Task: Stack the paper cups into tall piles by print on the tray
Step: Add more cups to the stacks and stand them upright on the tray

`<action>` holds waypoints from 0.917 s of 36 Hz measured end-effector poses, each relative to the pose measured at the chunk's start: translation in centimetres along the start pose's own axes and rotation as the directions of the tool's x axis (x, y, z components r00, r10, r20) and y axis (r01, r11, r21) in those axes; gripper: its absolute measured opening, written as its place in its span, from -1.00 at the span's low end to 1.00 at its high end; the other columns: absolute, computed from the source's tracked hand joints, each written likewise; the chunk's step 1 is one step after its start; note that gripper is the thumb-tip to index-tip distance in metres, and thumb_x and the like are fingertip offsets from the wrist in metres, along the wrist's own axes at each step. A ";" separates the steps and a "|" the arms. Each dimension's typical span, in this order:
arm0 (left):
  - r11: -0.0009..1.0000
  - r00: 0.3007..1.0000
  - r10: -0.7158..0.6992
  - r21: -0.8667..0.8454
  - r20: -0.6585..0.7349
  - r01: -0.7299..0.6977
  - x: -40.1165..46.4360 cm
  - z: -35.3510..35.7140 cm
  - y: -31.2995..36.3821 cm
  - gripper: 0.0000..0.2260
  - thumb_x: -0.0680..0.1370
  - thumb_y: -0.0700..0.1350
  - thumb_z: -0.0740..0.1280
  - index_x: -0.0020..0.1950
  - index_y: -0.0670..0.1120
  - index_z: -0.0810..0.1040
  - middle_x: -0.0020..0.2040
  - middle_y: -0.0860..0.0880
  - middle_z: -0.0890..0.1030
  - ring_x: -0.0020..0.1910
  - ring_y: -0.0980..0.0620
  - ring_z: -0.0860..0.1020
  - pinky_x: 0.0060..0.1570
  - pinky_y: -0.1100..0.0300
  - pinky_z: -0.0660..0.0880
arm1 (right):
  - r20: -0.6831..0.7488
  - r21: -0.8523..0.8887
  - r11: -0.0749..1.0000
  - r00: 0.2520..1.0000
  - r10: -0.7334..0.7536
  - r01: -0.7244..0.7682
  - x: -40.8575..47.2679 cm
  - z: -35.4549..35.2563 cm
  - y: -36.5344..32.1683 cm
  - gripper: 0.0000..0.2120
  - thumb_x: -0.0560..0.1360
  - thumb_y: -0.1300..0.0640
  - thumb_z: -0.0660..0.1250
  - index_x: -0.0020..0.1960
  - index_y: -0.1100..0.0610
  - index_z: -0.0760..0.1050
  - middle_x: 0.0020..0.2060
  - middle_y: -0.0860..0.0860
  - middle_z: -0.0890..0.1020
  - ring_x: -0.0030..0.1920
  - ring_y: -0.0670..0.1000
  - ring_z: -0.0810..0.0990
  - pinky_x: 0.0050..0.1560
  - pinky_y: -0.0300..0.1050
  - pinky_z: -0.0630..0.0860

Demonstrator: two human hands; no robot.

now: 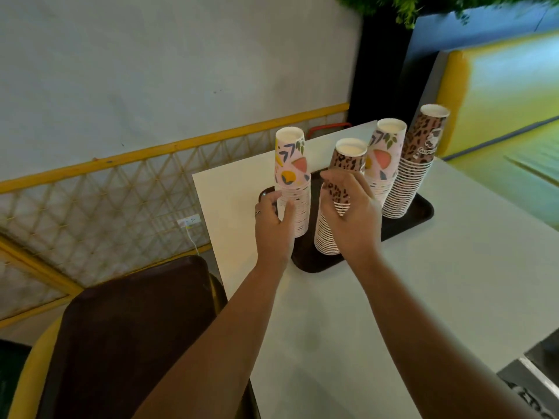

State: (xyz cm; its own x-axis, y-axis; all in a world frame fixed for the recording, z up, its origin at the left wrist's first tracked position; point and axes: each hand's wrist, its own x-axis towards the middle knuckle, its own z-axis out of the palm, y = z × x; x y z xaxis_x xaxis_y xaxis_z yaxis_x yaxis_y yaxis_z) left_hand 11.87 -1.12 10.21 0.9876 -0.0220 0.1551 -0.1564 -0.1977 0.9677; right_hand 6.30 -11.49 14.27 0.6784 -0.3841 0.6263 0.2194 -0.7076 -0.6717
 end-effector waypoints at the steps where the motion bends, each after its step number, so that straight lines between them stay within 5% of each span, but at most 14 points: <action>1: 1.000 1.000 0.006 0.011 -0.001 -0.006 -0.2 0.3 0.2 -0.76 0.57 -0.10 0.25 0.21 -0.12 0.43 0.20 -0.05 0.46 0.22 0.00 0.45 0.21 0.12 0.42 | 0.005 0.008 1.000 1.000 0.019 -0.019 -0.2 -0.6 0.4 -0.76 0.47 0.20 0.33 0.14 0.15 0.53 0.11 0.04 0.55 0.13 -0.04 0.50 0.00 -0.54 0.33; 5: 0.998 1.000 0.009 0.057 -0.019 -0.008 -1.4 1.8 1.1 -0.70 0.58 -0.12 0.25 0.30 -0.14 0.37 0.28 -0.06 0.41 0.22 0.08 0.38 0.10 0.32 0.30 | 0.064 0.014 0.998 0.996 0.066 -0.067 -0.3 -2.8 2.6 -0.75 0.48 0.23 0.33 0.15 0.16 0.52 0.13 0.08 0.54 0.12 -0.01 0.51 -0.06 -0.64 0.30; 9: 0.995 0.997 0.011 0.098 -0.073 -0.003 -2.4 4.2 2.5 -0.64 0.58 -0.10 0.24 0.35 -0.16 0.32 0.29 -0.08 0.39 0.22 0.07 0.39 0.09 0.30 0.31 | 0.142 0.008 0.998 0.988 0.056 -0.058 0.3 -5.5 5.3 -0.72 0.47 0.22 0.34 0.18 0.13 0.50 0.15 0.05 0.52 0.12 -0.06 0.49 -0.04 -0.55 0.29; 15: 0.986 0.982 0.001 0.166 -0.190 0.031 -3.8 7.5 4.0 -0.61 0.58 -0.07 0.25 0.37 -0.13 0.29 0.32 -0.10 0.36 0.26 0.02 0.37 0.09 0.33 0.27 | 0.263 -0.019 0.997 0.962 0.074 -0.072 0.7 -8.8 9.1 -0.65 0.45 0.23 0.37 0.23 0.18 0.44 0.23 0.12 0.45 0.26 0.10 0.42 0.13 -0.08 0.47; 19: 0.985 0.976 -0.037 0.155 -0.213 0.071 -5.0 8.9 4.5 -0.55 0.57 -0.06 0.25 0.42 -0.12 0.24 0.37 -0.10 0.33 0.32 0.01 0.34 0.16 0.29 0.26 | 0.322 -0.046 0.997 0.943 0.079 -0.068 1.4 -10.2 11.5 -0.59 0.45 0.23 0.37 0.27 0.17 0.39 0.26 0.12 0.41 0.25 0.11 0.42 0.07 -0.25 0.37; 33: 0.980 0.981 -0.068 0.173 -0.182 0.100 -3.7 9.9 4.7 -0.31 0.45 -0.02 0.43 0.47 -0.05 0.16 0.43 -0.06 0.27 0.42 -0.03 0.26 0.33 0.08 0.26 | 0.275 -0.043 0.991 0.952 0.137 -0.130 4.5 -9.1 13.2 -0.42 0.43 0.21 0.39 0.38 0.14 0.24 0.36 0.07 0.29 0.36 0.05 0.29 0.13 -0.26 0.27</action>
State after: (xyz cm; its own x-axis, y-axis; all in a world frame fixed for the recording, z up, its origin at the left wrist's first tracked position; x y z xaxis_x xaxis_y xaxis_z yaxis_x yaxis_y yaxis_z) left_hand 7.59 -11.72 12.25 0.9777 0.1704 0.1228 -0.0530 -0.3657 0.9292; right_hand 5.88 -27.94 11.85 0.8685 -0.2996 0.3950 0.0987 -0.6763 -0.7300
